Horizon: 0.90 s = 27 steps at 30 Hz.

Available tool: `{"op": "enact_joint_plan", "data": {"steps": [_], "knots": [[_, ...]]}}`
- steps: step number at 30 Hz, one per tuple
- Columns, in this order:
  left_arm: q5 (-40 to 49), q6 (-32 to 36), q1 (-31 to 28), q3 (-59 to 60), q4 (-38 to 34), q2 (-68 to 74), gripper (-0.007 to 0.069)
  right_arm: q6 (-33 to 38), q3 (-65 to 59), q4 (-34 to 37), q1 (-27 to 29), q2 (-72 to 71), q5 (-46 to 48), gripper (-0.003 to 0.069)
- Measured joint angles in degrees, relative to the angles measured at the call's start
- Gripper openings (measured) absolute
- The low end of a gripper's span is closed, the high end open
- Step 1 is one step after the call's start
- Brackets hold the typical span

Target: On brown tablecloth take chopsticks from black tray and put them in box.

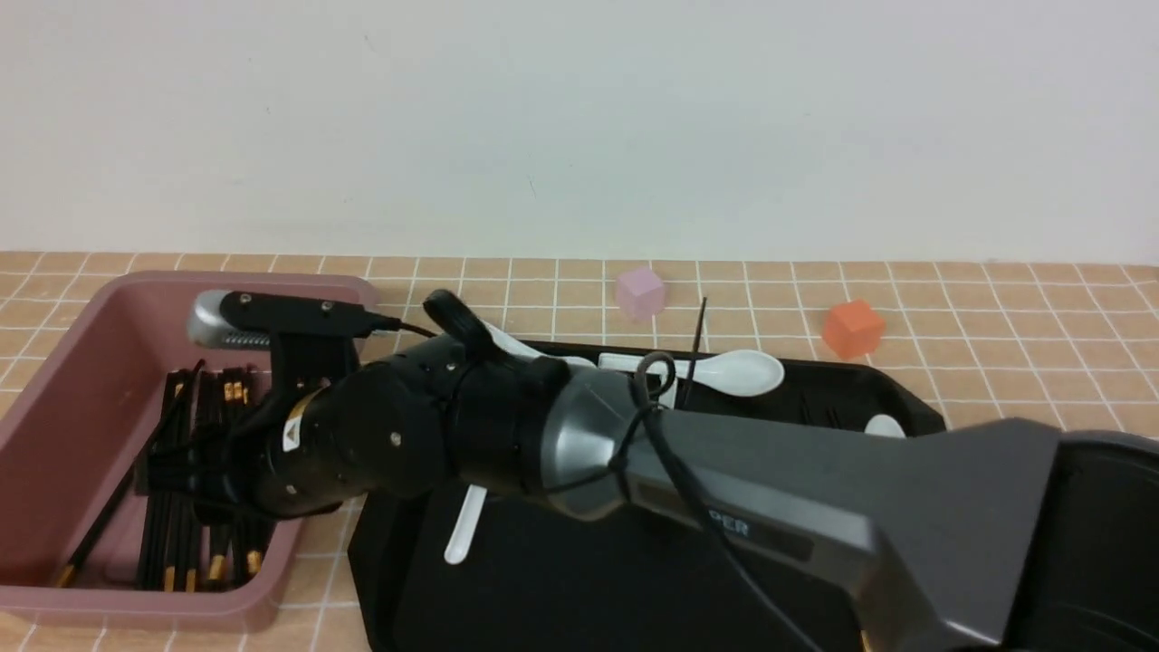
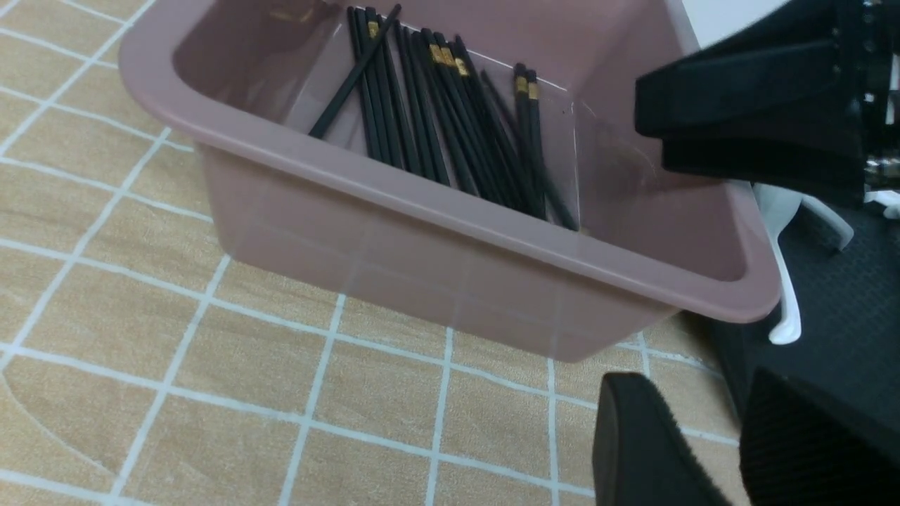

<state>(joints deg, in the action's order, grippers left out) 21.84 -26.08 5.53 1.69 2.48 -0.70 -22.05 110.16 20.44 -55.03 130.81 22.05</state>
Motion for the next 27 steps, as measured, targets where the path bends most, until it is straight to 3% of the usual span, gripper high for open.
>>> {"op": "enact_joint_plan", "data": {"steps": [5, 9, 12, 20, 27], "knots": [[0.0, 0.0, 0.0, 0.0, 0.0, 0.0, 0.0238, 5.7, 1.4, -3.3, 1.1, -5.4, 14.4, 0.0274], [0.0, 0.0, 0.0, 0.0, 0.0, 0.0, 0.0238, 9.1, 2.7, -7.3, 3.7, -13.5, 27.3, 0.0092], [0.0, 0.0, 0.0, 0.0, 0.0, 0.0, 0.0238, 11.0, 2.9, -11.6, 5.5, -20.6, 35.8, -0.0005], [0.0, 0.0, 0.0, 0.0, 0.0, 0.0, 0.0238, 12.2, 1.8, -19.5, 5.8, -39.7, 48.4, -0.0013], [0.0, 0.0, 0.0, 0.0, 0.0, 0.0, 0.0238, 12.2, -15.1, -19.8, 5.8, -55.0, 45.9, -0.0009]]}}
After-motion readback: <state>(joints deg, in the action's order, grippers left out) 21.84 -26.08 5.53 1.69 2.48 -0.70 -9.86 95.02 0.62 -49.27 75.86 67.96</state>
